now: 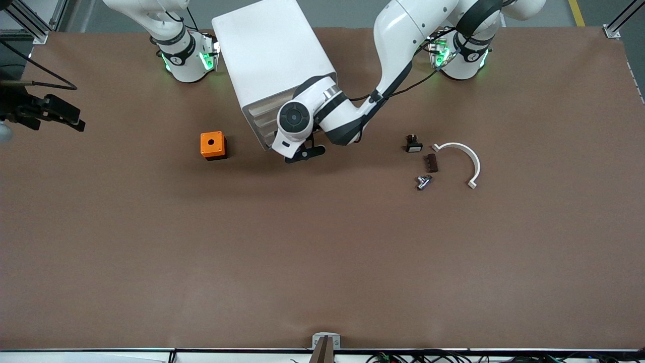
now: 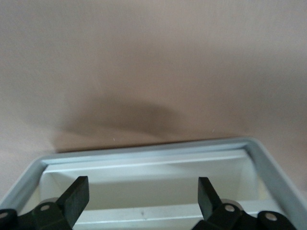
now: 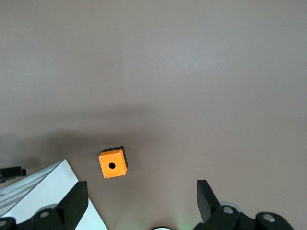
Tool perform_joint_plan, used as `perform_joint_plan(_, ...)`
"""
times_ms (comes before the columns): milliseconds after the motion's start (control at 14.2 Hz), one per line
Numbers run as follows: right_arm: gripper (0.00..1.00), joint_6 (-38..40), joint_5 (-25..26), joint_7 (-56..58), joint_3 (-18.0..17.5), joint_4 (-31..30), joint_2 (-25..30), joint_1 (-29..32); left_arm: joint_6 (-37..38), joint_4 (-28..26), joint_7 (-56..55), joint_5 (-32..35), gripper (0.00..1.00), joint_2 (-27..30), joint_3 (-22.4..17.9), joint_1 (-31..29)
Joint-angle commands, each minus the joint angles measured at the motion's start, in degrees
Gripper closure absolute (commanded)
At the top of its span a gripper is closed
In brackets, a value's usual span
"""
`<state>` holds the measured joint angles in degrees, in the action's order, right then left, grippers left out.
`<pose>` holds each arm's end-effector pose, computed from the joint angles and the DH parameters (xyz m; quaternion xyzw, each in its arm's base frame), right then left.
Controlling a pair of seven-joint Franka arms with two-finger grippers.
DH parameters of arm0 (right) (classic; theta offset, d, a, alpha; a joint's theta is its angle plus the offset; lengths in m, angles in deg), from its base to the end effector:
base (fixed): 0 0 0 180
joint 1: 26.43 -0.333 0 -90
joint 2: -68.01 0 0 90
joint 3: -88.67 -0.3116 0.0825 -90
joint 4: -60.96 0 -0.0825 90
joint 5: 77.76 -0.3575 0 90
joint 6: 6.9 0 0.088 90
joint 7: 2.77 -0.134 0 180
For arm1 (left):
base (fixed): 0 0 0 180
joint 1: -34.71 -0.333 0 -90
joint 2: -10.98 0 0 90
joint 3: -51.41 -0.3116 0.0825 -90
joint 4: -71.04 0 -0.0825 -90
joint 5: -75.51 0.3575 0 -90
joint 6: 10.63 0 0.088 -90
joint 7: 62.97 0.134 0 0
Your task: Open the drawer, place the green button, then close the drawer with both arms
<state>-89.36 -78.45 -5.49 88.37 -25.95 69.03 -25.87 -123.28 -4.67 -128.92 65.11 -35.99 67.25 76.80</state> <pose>0.5074 -0.0005 0.6149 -0.9992 0.0254 0.0300 0.0053 0.3890 -0.5780 0.2344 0.9698 0.1432 -0.1962 0.0213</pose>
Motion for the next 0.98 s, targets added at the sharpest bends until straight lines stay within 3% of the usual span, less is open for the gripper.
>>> perform_joint_plan(0, 0.0, -0.06, 0.08, -0.17, 0.04, -2.64, 3.11, -0.29, 0.59, -0.84, -0.14, -0.85, 0.0, 3.46, 0.25, -3.4)
perform_joint_plan(211, 0.0, -0.5, 0.08, -0.09, 0.04, -4.75, 4.69, -1.78, 1.03, -0.93, -0.23, -0.85, 0.0, 5.82, 0.25, -6.3)
perform_joint_plan(492, 0.0, -0.76, 0.08, 0.17, 0.48, -5.46, 4.69, -1.18, 8.92, -0.85, -1.02, -0.76, 0.0, 9.6, 0.25, -10.69)
perform_joint_plan(913, 0.0, -0.94, 0.08, 0.53, 0.57, -5.55, 4.61, 0.06, 13.33, -0.76, -0.14, -0.5, 0.0, 14.0, 0.16, -15.27)
